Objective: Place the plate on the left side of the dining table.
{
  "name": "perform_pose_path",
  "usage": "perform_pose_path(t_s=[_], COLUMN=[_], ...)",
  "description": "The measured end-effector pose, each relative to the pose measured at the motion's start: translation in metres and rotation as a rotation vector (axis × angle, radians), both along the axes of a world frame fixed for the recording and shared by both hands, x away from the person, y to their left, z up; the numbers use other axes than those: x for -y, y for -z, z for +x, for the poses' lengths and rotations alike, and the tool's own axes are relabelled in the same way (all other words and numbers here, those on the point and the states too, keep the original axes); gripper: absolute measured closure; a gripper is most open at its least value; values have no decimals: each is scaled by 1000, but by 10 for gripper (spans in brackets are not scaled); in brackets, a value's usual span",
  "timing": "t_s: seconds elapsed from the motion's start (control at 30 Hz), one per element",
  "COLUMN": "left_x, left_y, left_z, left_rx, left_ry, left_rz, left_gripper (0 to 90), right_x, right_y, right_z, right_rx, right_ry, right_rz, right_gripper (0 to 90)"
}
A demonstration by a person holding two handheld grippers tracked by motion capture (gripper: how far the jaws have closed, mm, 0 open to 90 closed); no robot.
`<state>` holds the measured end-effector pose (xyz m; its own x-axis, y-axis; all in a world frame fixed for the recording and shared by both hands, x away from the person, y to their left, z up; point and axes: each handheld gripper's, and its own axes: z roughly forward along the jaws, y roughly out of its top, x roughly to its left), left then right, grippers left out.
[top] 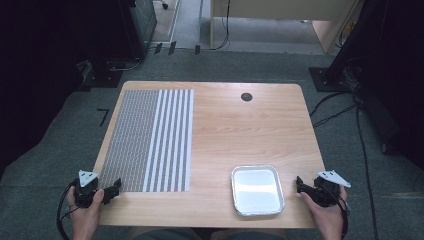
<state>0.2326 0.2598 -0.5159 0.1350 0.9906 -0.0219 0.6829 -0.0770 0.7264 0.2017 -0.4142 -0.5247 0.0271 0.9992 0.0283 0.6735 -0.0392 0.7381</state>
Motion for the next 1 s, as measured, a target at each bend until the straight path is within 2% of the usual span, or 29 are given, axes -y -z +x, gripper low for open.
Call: perform_pose_path(t_s=[0.1,0.27,0.3,0.4,0.43,0.53,0.6,0.67,0.7,0.83,1.0], left_x=[-1,-1,1,5,9,16,22,26,34,47,61], left_y=[-1,-5,-8,-11,-13,-16,-18,-19,-22,-27,-31], left_z=[0,-3,-4,-5,-5,-6,-6,-7,-8,-9,-11], left_rx=[-2,28,37,54,65,73,79,81,86,103,113], left_ry=[-11,-26,-25,-19,-15,-5,3,10,22,35,37], left_rz=[-10,-35,-33,-29,-30,-30,-41,-45,-42,-70,-76], left_gripper=[140,140,140,140,140,140,140,140,140,141,141], right_x=[0,1,3,5,7,6,6,7,7,5,0], right_y=[0,0,-1,-2,-4,-7,-11,-13,-20,-25,-30], right_z=[0,-1,-3,-3,-5,-7,-9,-10,-13,-17,-20], right_rx=[0,7,14,22,38,57,60,68,95,111,134], right_ry=[1,8,20,27,37,43,49,50,49,59,57], right_rz=[0,4,22,48,67,69,80,95,126,117,100], right_gripper=[186,219,253,272,294,321,409,424,440,431,414])
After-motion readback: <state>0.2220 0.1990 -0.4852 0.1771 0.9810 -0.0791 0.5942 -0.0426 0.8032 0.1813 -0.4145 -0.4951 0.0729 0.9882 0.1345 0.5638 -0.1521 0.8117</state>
